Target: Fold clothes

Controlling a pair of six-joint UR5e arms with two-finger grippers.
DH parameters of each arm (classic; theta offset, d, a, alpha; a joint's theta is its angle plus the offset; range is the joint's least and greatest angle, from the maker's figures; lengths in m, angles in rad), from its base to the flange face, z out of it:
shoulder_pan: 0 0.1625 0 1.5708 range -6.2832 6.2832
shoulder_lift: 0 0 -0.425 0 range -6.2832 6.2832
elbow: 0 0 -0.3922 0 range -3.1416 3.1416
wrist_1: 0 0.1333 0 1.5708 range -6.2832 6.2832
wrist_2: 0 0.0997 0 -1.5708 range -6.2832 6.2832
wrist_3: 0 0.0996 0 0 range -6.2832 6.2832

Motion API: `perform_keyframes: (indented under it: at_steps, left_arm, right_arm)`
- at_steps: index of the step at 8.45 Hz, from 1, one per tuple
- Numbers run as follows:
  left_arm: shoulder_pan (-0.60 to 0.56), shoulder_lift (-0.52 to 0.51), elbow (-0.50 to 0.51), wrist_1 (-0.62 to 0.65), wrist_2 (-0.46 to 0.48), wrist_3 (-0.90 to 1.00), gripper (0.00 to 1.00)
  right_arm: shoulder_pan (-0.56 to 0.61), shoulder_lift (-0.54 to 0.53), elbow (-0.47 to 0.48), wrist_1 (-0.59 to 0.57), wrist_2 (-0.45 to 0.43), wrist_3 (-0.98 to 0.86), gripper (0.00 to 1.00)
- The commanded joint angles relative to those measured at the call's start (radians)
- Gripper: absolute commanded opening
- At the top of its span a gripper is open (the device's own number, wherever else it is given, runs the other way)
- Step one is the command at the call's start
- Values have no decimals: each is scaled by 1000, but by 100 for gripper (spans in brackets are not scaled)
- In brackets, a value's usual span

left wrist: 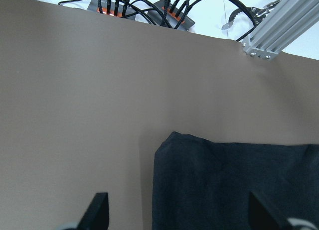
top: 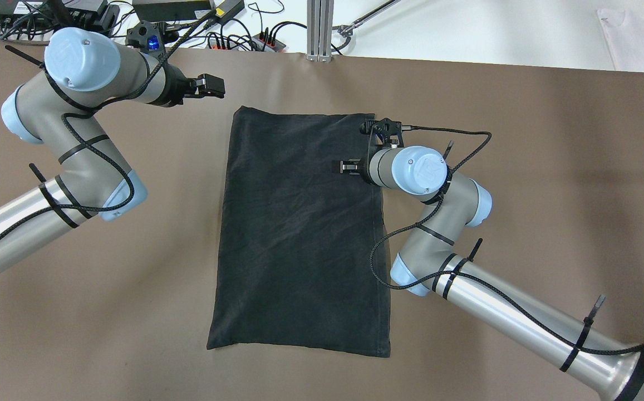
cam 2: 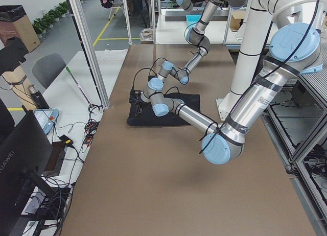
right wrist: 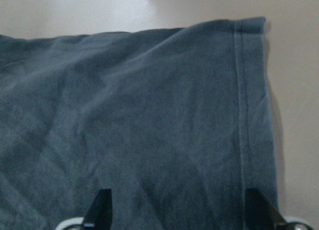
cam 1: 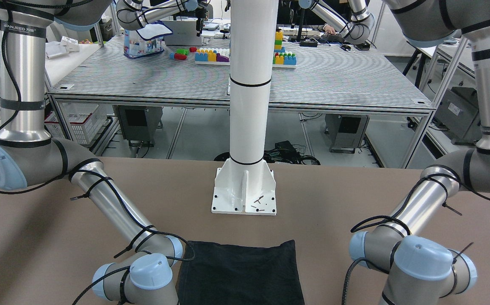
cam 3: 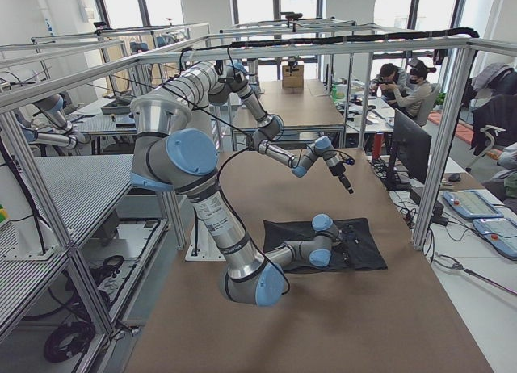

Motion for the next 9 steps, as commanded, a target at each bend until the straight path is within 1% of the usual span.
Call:
perform_keyframes:
  at_steps: [1, 3, 4, 5, 6, 7, 8, 9]
  left_arm:
    - [-1, 0, 0, 0, 0, 0, 100]
    - [-2, 3, -1, -3, 0, -1, 100]
    - [-2, 5, -1, -6, 0, -1, 100]
    - [-1, 6, -3, -8, 0, -1, 100]
    - [-1, 8, -3, -9, 0, -1, 100]
    - [-2, 9, -4, -9, 0, -1, 100]
    - [-2, 9, -6, -9, 0, -3, 100]
    - [-2, 11, -8, -9, 0, -3, 100]
  right_arm:
    - [6, -49, 25, 5, 25, 0, 94]
    - [16, -54, 88, -3, 51, 20, 94]
    - [24, -54, 118, -4, 91, 64, 94]
    - [33, -60, 155, -7, 111, 91, 94]
    - [33, -101, 228, -26, 135, 129, 94]
    - [33, -170, 346, -49, 142, 184, 94]
    - [21, -262, 495, -59, 142, 324, 94]
    - [-12, -323, 578, -58, 143, 409, 94]
